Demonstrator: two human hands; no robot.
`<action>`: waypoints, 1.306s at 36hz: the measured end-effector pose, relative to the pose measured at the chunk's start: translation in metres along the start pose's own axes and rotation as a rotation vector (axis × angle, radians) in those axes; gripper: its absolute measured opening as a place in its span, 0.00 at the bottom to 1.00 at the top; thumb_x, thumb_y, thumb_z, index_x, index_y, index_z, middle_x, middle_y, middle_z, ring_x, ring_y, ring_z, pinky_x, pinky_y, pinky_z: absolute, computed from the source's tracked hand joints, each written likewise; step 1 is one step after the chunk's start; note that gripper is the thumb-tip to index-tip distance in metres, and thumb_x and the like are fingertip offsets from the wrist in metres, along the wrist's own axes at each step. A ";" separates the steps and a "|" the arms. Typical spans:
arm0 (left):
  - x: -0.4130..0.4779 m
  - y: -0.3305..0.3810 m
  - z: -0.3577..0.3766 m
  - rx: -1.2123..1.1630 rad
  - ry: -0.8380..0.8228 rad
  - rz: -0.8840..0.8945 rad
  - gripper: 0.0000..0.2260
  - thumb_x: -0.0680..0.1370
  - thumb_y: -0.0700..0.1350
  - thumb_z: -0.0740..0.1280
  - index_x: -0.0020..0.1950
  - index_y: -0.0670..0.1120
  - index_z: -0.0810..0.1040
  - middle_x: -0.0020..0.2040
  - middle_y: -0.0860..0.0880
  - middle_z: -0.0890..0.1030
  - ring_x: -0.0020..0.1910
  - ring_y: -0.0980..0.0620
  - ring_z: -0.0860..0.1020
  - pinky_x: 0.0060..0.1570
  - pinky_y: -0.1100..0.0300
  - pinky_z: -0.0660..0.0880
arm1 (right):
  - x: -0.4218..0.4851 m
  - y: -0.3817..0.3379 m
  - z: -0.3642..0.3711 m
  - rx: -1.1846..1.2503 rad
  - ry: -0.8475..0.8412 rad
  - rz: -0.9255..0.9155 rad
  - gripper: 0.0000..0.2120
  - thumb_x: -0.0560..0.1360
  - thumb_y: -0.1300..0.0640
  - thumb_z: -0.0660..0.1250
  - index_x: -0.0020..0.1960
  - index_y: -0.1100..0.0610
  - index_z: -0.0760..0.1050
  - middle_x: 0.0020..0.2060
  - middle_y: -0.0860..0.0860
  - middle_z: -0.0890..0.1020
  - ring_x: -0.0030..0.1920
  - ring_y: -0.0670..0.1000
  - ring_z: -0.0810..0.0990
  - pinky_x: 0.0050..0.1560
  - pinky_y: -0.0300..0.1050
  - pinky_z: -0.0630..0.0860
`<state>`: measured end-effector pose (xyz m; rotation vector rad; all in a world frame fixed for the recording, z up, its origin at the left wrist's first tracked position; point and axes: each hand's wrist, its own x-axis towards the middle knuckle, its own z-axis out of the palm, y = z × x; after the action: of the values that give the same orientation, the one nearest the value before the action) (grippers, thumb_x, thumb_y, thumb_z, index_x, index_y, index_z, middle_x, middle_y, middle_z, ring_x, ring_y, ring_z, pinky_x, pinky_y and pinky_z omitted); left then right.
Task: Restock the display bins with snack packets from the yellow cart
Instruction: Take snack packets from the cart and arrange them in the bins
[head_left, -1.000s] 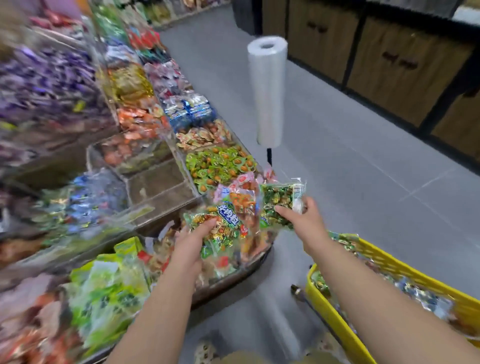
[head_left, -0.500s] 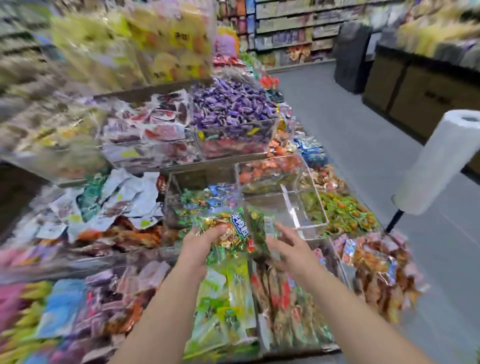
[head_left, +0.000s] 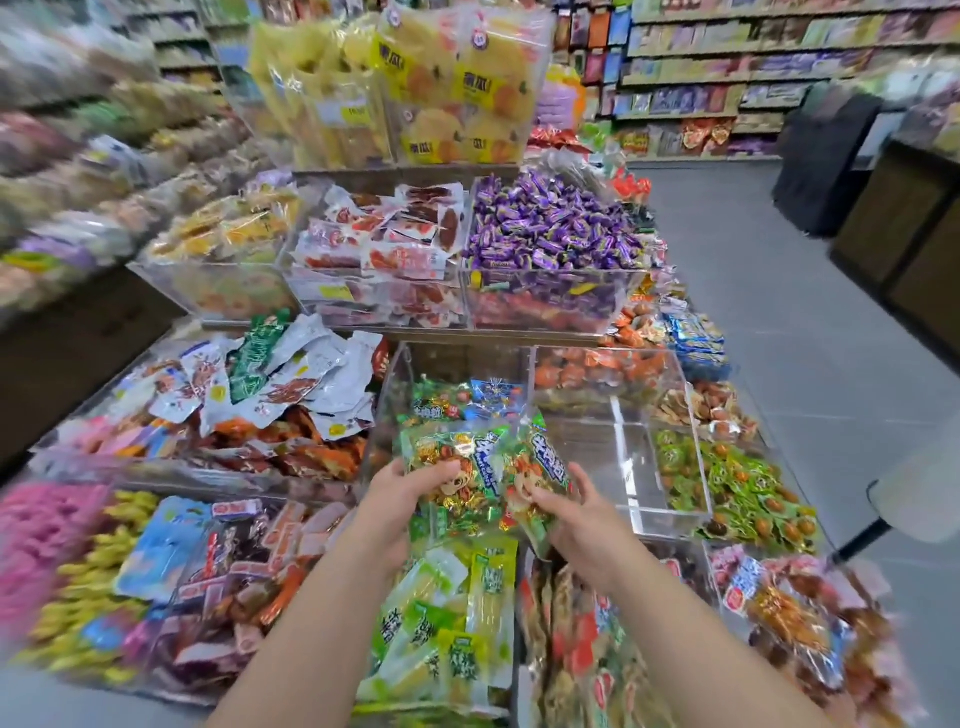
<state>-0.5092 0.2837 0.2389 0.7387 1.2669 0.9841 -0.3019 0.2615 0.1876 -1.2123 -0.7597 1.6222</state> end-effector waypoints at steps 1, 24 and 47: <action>0.001 -0.001 -0.001 -0.001 0.011 0.003 0.32 0.59 0.49 0.80 0.60 0.47 0.73 0.61 0.45 0.77 0.62 0.43 0.73 0.64 0.44 0.68 | 0.003 -0.002 0.001 0.000 -0.006 -0.004 0.47 0.67 0.55 0.74 0.76 0.46 0.49 0.75 0.56 0.58 0.65 0.51 0.71 0.49 0.35 0.74; 0.033 0.007 -0.125 -0.201 0.148 -0.055 0.40 0.57 0.53 0.79 0.66 0.44 0.71 0.66 0.39 0.73 0.65 0.34 0.70 0.62 0.32 0.68 | 0.056 0.024 0.043 0.062 0.066 -0.037 0.46 0.65 0.67 0.74 0.73 0.43 0.54 0.69 0.56 0.66 0.67 0.55 0.69 0.68 0.57 0.64; 0.169 0.109 -0.189 -0.110 -0.034 -0.020 0.28 0.67 0.48 0.74 0.63 0.40 0.71 0.37 0.50 0.80 0.30 0.52 0.81 0.36 0.43 0.81 | 0.192 -0.010 0.110 -0.344 0.432 -0.182 0.18 0.66 0.53 0.77 0.52 0.48 0.72 0.51 0.42 0.77 0.47 0.39 0.75 0.44 0.32 0.70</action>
<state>-0.7133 0.4697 0.2306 0.6538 1.1786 1.0128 -0.4157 0.4496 0.1610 -1.6184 -0.8584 1.0539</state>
